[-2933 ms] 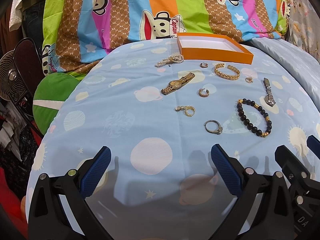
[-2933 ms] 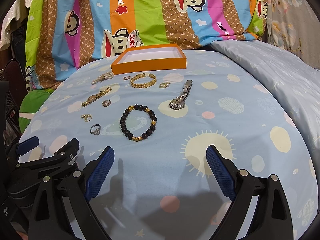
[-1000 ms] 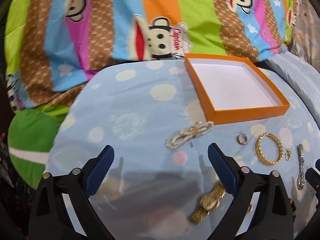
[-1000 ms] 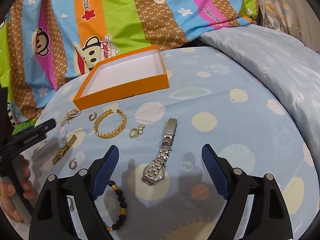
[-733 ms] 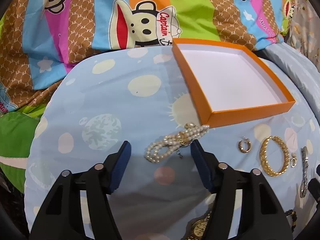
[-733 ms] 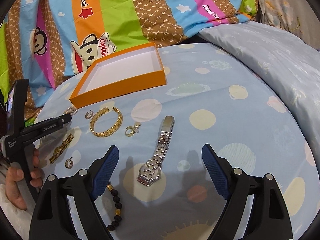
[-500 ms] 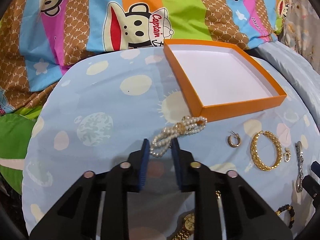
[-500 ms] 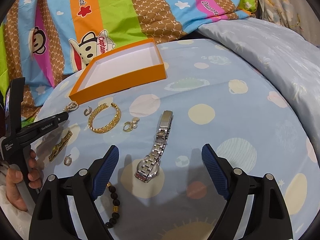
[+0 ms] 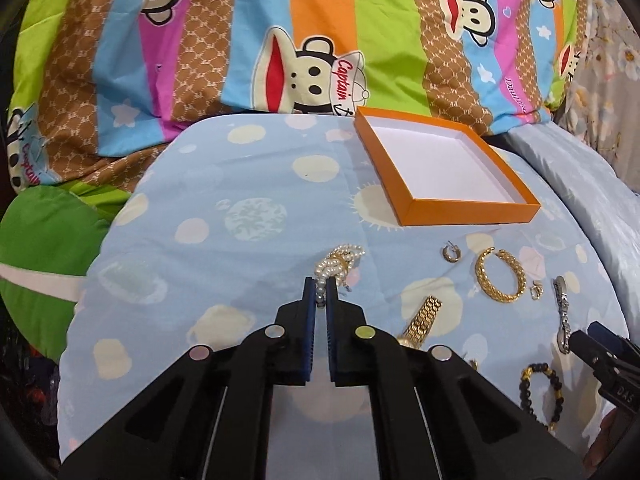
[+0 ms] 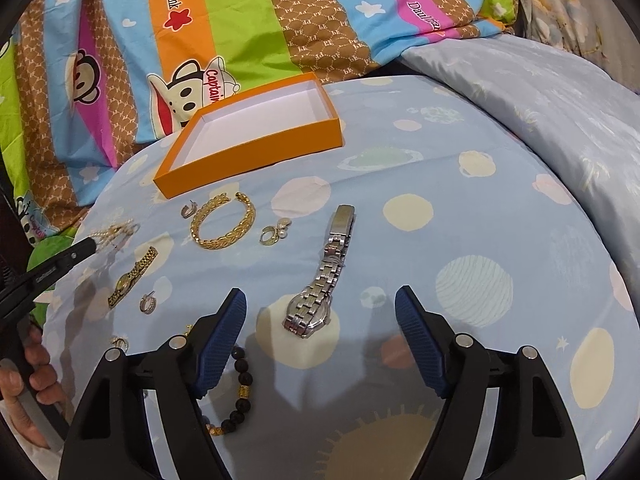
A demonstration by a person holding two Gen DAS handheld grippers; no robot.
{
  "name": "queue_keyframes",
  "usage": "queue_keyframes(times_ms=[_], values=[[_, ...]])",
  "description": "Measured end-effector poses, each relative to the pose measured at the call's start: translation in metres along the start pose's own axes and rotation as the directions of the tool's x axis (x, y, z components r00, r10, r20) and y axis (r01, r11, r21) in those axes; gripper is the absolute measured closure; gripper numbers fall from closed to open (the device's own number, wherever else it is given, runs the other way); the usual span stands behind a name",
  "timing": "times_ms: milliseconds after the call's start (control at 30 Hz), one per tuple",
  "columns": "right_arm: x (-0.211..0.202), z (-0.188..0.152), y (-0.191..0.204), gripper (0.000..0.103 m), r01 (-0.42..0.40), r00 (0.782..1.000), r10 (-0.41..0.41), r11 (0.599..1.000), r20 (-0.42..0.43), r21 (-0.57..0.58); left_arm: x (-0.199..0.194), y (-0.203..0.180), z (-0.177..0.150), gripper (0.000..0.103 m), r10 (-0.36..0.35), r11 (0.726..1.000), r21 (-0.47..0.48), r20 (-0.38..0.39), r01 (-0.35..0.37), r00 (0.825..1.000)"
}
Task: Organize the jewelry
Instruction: 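Grasp the gold watch with the right tool while the left tool holds the pearl bracelet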
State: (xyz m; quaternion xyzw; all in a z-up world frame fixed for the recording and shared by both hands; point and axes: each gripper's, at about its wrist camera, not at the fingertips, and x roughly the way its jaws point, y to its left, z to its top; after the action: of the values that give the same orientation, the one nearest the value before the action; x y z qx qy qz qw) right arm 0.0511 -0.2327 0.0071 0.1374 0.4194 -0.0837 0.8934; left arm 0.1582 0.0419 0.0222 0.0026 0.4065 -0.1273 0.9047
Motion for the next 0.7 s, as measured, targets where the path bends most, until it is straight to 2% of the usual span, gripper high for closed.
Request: queue_keyframes(times_ms=[267, 367, 467, 567, 700], values=[[-0.018, -0.007, 0.029, 0.033, -0.028, 0.999, 0.03, 0.996, 0.019, -0.081, -0.01, 0.008, -0.027, 0.099, 0.005, 1.0, -0.031, -0.024, -0.005, 1.0], [-0.017, -0.008, 0.048, 0.034, -0.102, 0.995, 0.102, 0.991, -0.014, -0.081, -0.006, 0.009, -0.033, 0.099, 0.011, 0.999, -0.041, -0.04, -0.012, 0.999], [-0.011, -0.005, 0.083, 0.04, -0.158, 0.987, 0.155, 0.979, -0.03, -0.131, -0.002, 0.01, -0.035, 0.099, 0.023, 0.999, -0.043, -0.044, -0.025, 0.999], [0.0, -0.004, 0.119, 0.047, -0.182, 0.983, 0.176, 0.966, -0.051, -0.181, -0.002, 0.012, -0.036, 0.099, 0.029, 0.998, -0.05, -0.045, -0.031, 0.999], [0.024, -0.008, 0.149, 0.059, -0.194, 0.978, 0.174, 0.961, -0.114, -0.197, -0.001, 0.021, -0.035, 0.099, 0.033, 0.996, -0.078, -0.045, -0.037, 0.998]])
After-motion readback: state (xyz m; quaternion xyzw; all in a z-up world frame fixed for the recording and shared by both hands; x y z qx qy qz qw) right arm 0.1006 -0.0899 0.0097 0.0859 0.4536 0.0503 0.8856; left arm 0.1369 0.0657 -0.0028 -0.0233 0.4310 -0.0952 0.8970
